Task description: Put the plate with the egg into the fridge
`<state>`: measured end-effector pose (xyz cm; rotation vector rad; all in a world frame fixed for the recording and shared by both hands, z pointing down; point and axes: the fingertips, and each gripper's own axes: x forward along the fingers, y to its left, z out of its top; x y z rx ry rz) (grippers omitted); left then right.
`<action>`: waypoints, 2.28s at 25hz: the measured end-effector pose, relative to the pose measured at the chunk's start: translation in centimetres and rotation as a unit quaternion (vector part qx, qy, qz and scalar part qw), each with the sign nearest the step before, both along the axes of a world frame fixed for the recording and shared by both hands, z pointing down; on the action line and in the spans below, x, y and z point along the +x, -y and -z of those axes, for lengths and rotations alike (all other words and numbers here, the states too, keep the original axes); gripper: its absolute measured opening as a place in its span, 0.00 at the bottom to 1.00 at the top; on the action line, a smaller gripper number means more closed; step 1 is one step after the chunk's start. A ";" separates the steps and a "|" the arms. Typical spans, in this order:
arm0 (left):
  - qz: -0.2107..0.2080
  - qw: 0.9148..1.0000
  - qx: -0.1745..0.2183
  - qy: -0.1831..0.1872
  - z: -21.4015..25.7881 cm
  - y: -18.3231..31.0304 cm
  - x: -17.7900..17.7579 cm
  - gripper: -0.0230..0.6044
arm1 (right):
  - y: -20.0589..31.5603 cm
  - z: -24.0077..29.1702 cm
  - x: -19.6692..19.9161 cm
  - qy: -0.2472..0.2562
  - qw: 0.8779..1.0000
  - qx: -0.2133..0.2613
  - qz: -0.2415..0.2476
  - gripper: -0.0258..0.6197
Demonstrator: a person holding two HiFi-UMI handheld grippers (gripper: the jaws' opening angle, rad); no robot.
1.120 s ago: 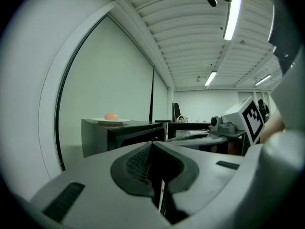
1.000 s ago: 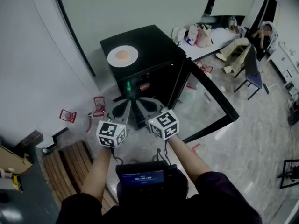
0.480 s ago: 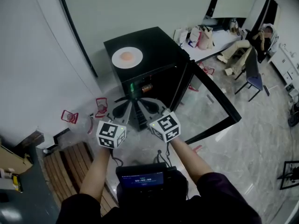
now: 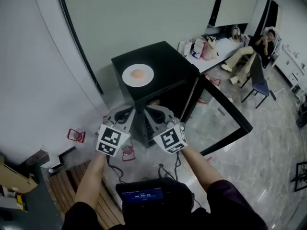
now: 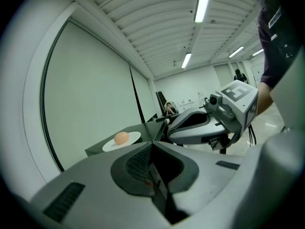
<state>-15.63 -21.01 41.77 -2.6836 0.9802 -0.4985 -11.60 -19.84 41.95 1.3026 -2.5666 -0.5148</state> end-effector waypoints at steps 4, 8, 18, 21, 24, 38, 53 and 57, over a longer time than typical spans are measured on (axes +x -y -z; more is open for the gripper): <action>-0.028 0.998 0.015 0.056 1.8 3.5 -0.1 0.05 | 1.7 1.3 0.0 -0.071 0.996 0.048 -0.019 0.05; -0.037 0.995 0.015 0.097 3.6 8.5 0.5 0.05 | 3.4 2.2 0.3 -0.160 0.982 0.093 -0.034 0.05; -0.016 0.962 -0.017 0.273 2.7 23.8 2.7 0.05 | 6.6 1.2 0.7 -0.288 0.949 0.126 0.021 0.08; -0.020 0.941 -0.045 0.334 0.8 26.6 3.0 0.05 | 6.4 1.0 0.9 -0.319 0.938 0.130 0.033 0.15; -0.027 0.923 -0.072 0.377 -1.1 28.3 2.8 0.05 | 6.5 0.2 1.1 -0.339 0.931 0.130 0.034 0.19; -0.080 0.907 -0.100 0.402 -3.8 27.6 3.8 0.05 | 7.6 -1.0 2.2 -0.397 0.909 0.124 0.008 0.25; -0.153 0.907 -0.082 0.384 -4.0 21.3 7.1 0.05 | 6.4 -4.0 4.4 -0.511 0.852 0.113 -0.025 0.24; -0.144 0.908 -0.087 0.384 -3.9 20.7 7.0 0.05 | 6.2 -3.3 4.1 -0.520 0.841 0.145 -0.029 0.10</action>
